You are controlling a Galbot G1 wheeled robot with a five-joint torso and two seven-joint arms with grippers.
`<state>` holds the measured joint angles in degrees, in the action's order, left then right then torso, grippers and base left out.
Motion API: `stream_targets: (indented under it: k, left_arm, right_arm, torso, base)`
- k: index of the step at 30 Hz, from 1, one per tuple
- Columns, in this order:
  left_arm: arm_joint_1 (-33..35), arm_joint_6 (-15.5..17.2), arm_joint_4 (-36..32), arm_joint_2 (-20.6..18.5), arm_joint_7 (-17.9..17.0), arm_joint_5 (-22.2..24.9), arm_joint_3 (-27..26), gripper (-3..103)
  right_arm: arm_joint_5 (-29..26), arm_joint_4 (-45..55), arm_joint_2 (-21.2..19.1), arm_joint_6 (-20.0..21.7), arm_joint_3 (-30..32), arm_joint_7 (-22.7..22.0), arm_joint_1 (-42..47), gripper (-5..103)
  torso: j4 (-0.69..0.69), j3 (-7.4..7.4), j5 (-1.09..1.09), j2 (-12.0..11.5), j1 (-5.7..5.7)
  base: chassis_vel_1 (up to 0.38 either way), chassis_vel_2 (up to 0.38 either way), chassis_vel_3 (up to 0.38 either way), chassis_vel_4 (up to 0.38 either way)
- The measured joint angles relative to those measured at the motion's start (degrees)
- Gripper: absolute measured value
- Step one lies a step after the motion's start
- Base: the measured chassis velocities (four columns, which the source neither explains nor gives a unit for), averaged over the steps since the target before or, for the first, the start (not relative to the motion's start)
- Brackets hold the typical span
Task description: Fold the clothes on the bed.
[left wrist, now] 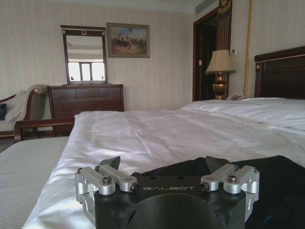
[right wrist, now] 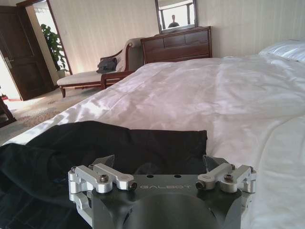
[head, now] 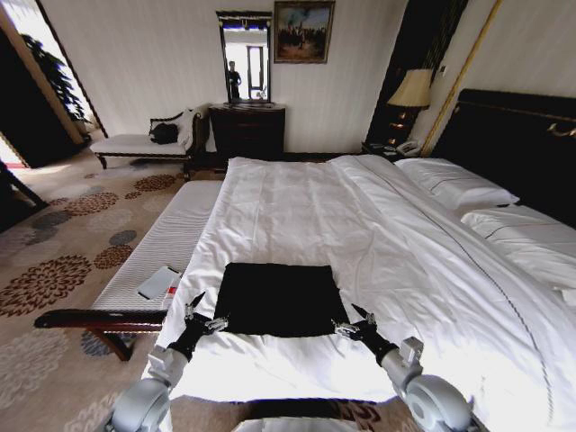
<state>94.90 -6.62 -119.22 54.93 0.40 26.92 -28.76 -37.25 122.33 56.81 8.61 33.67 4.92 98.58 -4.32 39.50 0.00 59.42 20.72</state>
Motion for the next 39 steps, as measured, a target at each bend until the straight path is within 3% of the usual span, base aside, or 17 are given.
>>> stream_targets:
  k: [5, 8, 15, 22, 32, 39]
  left_arm:
    - [-4.8, 2.7, 1.3, -0.5, 0.0, 5.1, -0.1, 100]
    - [-8.7, 6.2, 3.3, -1.1, -0.1, 10.8, 1.0, 100]
    - [-14.9, 9.4, 8.1, -1.0, -0.1, 17.0, 3.7, 100]
    - [-29.5, 12.8, 19.8, 0.2, -0.1, 24.7, 9.5, 100]
    - [-38.8, 16.1, 32.2, 2.8, -0.1, 30.6, 13.0, 100]
    - [-40.9, 16.9, 36.8, 5.0, -0.1, 30.8, 14.4, 100]
  right_arm:
    - [-3.4, 0.4, -0.9, 1.1, 0.7, -1.4, -2.1, 100]
    - [-6.8, 0.3, -2.0, 2.2, 1.4, -2.5, -4.1, 100]
    - [-11.2, -1.5, -3.7, 3.4, 2.0, -4.1, -7.1, 100]
    - [-11.7, -3.6, -4.4, 4.1, 2.2, -4.7, -8.3, 100]
    - [-12.4, -5.2, -5.1, 4.7, 5.1, -5.4, -7.3, 100]
    - [-12.8, -4.8, -5.3, 5.6, 5.3, -6.1, -7.3, 100]
  torso:
    - [-0.02, 0.0, 0.0, 0.0, 0.0]
    - [-0.01, 0.01, 0.0, 0.0, 0.0]
    - [0.02, 0.01, 0.0, 0.0, 0.01]
    - [-0.04, 0.01, 0.0, 0.0, 0.01]
    - [0.0, 0.0, 0.0, 0.0, 0.01]
    - [-0.01, 0.01, 0.0, 0.0, 0.01]
  base:
    - [0.0, 0.0, 0.0, 0.0]
    - [0.0, 0.0, 0.0, 0.0]
    - [0.0, 0.0, 0.0, 0.0]
    - [0.0, 0.0, 0.0, 0.0]
    - [0.0, 0.0, 0.0, 0.0]
    - [0.0, 0.0, 0.0, 0.0]
